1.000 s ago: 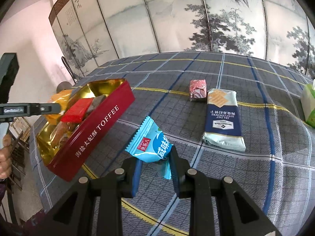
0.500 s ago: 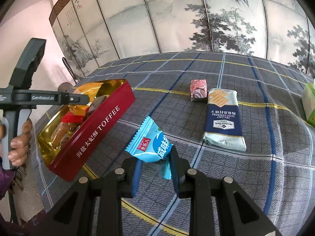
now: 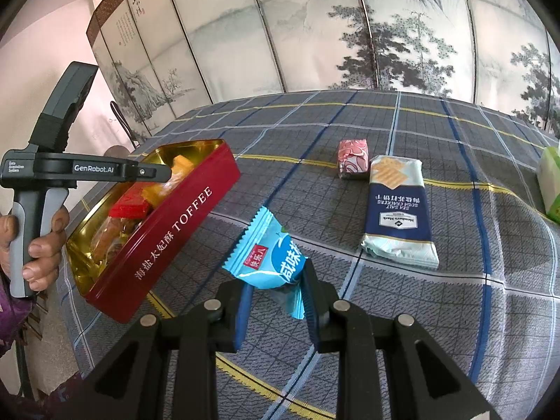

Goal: Organize snacks
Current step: 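Carry the light-blue snack over the gold tray with the right gripper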

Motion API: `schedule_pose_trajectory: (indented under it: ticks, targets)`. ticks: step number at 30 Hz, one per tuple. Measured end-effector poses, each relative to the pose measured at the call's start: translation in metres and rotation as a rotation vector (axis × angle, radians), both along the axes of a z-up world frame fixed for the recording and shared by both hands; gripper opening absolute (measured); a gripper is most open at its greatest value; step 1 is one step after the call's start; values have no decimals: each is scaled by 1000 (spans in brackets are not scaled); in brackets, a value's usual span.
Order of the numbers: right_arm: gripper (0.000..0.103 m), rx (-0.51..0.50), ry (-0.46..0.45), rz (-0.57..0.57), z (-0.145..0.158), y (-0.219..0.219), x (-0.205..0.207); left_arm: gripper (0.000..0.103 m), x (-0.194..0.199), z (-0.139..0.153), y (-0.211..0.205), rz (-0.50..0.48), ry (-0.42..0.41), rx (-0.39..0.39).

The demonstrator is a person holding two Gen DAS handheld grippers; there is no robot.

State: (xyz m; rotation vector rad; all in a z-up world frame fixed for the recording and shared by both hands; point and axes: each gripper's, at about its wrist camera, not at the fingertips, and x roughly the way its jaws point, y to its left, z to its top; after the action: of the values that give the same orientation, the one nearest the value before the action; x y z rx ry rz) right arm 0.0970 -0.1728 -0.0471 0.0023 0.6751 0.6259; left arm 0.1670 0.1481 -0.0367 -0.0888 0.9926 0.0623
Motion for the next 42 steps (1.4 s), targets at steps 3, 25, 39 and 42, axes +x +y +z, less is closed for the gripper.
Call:
schedule_pose_trajectory:
  ticks: [3,25,39,42]
  targets:
    - [26,-2,1,-1,-1,0,0,60,-3,4,0,6,-19,25]
    - [26,-24,-1,-22,-1,2,-1,85,-49,19,-15,33,-115,211]
    - [26,-101,-22,-29,0,16,-3,102,-89,33,28,128,-164,118]
    - [26,-79,-21,-26,5,20,-6,102,-105,35,43,169,-201,111]
